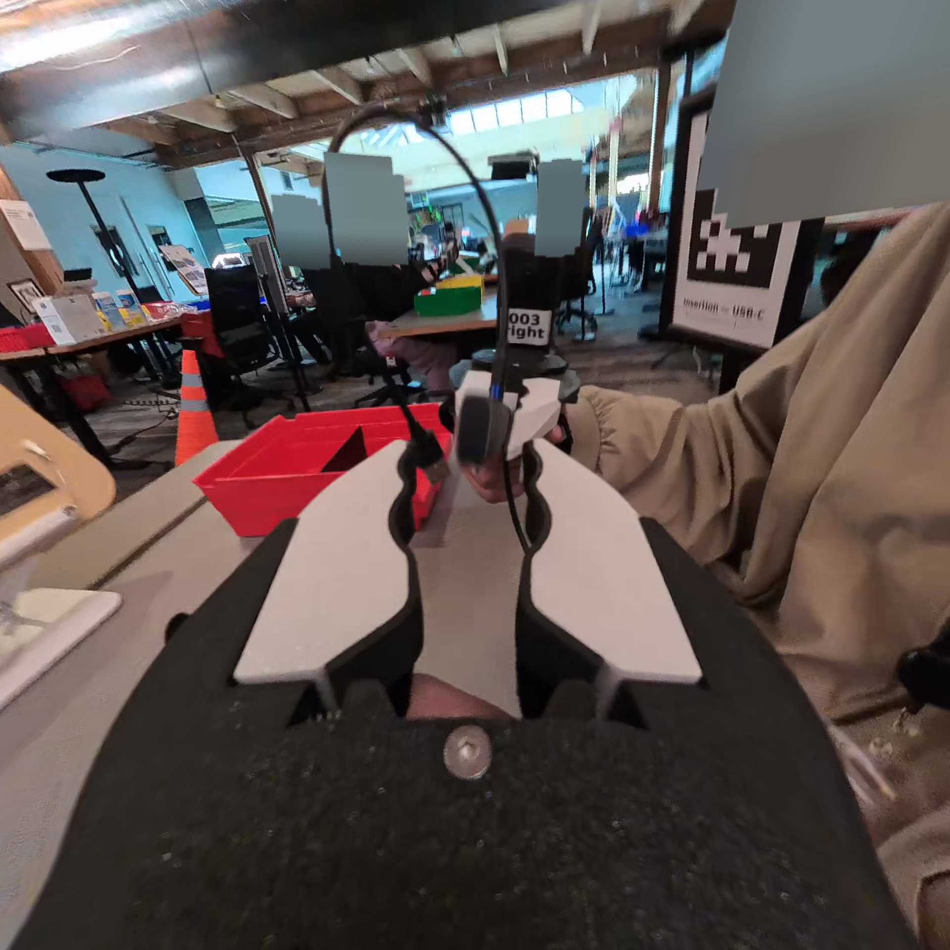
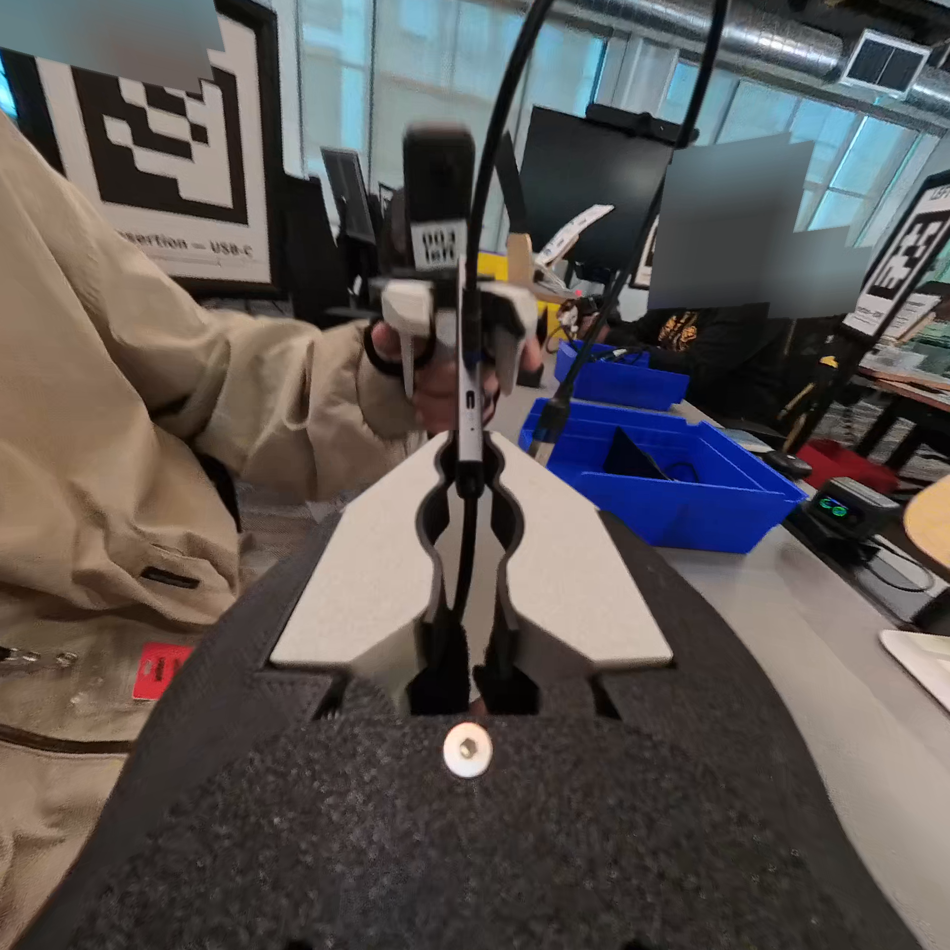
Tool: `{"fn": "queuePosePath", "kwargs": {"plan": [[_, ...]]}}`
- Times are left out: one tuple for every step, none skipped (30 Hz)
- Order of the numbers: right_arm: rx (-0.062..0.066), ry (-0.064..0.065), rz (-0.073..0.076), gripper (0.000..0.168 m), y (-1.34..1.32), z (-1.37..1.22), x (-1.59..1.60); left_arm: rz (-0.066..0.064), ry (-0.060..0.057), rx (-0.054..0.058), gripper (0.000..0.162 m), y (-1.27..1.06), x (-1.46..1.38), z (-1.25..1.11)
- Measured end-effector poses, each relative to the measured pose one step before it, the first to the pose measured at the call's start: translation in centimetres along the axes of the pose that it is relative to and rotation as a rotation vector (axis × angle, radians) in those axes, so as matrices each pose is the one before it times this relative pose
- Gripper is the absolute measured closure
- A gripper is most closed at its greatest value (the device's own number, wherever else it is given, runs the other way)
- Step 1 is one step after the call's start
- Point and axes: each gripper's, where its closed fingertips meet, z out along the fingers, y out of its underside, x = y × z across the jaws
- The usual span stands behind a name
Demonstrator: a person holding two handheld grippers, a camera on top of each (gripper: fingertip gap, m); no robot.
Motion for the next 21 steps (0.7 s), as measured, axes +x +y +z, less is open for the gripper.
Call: {"fn": "queuePosePath", "kwargs": {"plan": [[0.0182,-0.0098,0.0188,0.160,-0.010,-0.125,0.000,-0.0489,0.0072,0.0200,0.123,0.865,0.170,0.214],[0.0042,-0.0114,0.0144,0.160,0.198,-0.018,-0.085,-0.0360,0.0032,0.0128,0.123,0.930,0.167,0.326],[-0.0048,-0.0202,0.0124,0.160,0.360,0.115,-0.278,-0.0239,-0.0187,0.0185,0.124,0.790,-0.040,0.462],[-0.0115,-0.0251,0.0124,0.160,0.499,0.270,-0.371,-0.0049,0.0124,-0.0119,0.126,0.959,0.438,0.546],[-0.0130,-0.0118,0.0031,0.160,0.542,0.374,-0.188,0.0079,0.0010,-0.0387,0.126,0.955,0.259,0.591],[-0.0077,-0.0051,0.0020,0.160,0.491,0.413,-0.092,0.0098,-0.0088,-0.0211,0.126,0.482,0.108,0.539],[-0.0108,-0.0153,0.0088,0.160,0.519,0.389,-0.202,0.0049,0.0071,0.0001,0.126,0.045,0.282,0.376],[-0.0090,-0.0104,0.0069,0.160,0.479,0.324,-0.099,0.0010,0.0026,0.0010,0.130,-0.028,0.119,0.254],[-0.0092,-0.0054,0.0050,0.160,0.460,0.221,-0.002,0.0061,-0.0093,-0.0076,0.135,0.114,-0.119,0.177],[-0.0021,-0.0017,0.0032,0.160,0.309,0.099,0.059,0.0078,-0.0070,-0.0167,0.143,0.290,-0.161,0.080],[0.0093,0.0013,0.0069,0.160,0.096,-0.030,0.123,-0.0010,0.0104,-0.0136,0.147,0.250,0.055,0.000],[0.0151,-0.0055,0.0125,0.160,-0.073,-0.116,0.041,-0.0127,0.0104,-0.0054,0.148,0.117,0.042,-0.042],[0.0166,-0.0075,0.0149,0.160,-0.182,-0.156,-0.012,-0.0082,-0.0061,0.0041,0.146,-0.067,-0.158,-0.107],[0.0047,-0.0032,0.0108,0.160,-0.031,-0.116,0.034,-0.0019,-0.0082,0.0123,0.145,-0.197,-0.111,-0.170],[-0.0080,0.0030,-0.0008,0.160,0.145,-0.051,0.096,0.0067,0.0126,0.0046,0.151,-0.102,0.193,-0.164],[-0.0099,-0.0030,-0.0018,0.160,0.200,0.024,-0.032,0.0111,0.0056,-0.0159,0.152,0.163,0.103,-0.070],[-0.0045,-0.0036,0.0044,0.160,0.146,0.050,-0.029,0.0092,0.0009,-0.0128,0.152,0.142,0.015,-0.050],[-0.0005,-0.0016,0.0044,0.160,0.100,0.068,0.002,0.0061,0.0007,-0.0050,0.152,0.094,-0.004,-0.058],[-0.0014,0.0016,0.0065,0.160,0.114,0.075,0.071,0.0052,-0.0020,-0.0028,0.152,0.088,-0.071,-0.054],[-0.0032,0.0036,0.0108,0.160,0.130,0.072,0.130,0.0135,-0.0053,-0.0033,0.152,0.120,-0.120,-0.051],[-0.0054,0.0157,0.0112,0.159,0.121,0.069,0.334,0.0331,-0.0196,-0.0032,0.152,0.138,-0.272,-0.065]]}}
